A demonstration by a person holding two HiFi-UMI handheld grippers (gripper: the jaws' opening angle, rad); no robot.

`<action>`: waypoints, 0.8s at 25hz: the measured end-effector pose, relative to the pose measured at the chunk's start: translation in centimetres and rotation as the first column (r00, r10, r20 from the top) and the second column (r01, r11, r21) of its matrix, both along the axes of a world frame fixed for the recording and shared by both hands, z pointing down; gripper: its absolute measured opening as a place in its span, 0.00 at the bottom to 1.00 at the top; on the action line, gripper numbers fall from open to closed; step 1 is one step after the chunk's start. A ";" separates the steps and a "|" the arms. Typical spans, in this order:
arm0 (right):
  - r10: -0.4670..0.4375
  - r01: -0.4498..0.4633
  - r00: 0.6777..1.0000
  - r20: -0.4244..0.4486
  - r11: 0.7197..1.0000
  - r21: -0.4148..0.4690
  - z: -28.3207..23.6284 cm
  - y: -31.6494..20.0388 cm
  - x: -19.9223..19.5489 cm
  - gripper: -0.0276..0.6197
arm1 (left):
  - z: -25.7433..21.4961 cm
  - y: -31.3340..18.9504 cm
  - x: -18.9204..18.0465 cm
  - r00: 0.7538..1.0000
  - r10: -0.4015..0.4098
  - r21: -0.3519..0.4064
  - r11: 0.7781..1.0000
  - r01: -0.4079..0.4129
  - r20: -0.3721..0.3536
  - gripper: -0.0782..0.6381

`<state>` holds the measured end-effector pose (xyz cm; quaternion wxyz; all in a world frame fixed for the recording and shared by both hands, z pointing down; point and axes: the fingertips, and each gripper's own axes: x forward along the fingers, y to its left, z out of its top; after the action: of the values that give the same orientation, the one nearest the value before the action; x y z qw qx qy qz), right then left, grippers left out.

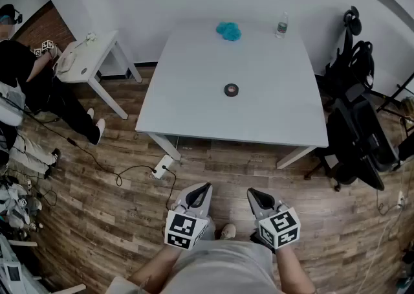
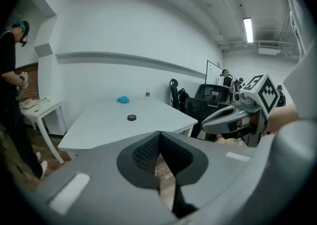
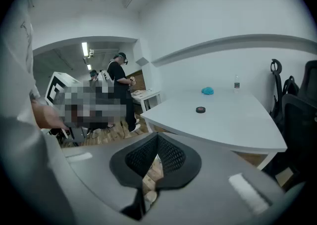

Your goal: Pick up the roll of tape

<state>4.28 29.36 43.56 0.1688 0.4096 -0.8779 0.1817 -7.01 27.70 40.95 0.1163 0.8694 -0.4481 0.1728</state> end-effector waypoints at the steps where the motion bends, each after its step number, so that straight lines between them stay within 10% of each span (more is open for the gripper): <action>1: 0.001 -0.001 1.000 0.002 1.000 -0.003 -0.1 0.5 -0.1 0.05 | -0.1 0.7 -0.1 1.000 -0.001 -0.012 1.000 0.001 -0.004 0.13; 20: -0.053 0.054 0.998 -0.037 0.998 0.028 -1.6 1.4 -6.0 0.05 | -1.6 1.6 -3.0 0.998 0.042 0.014 0.999 -0.041 -0.039 0.13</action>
<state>-1.70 30.73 41.92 0.1836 0.3916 -0.8878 0.1571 -9.97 29.28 39.30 0.1157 0.8825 -0.4287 0.1551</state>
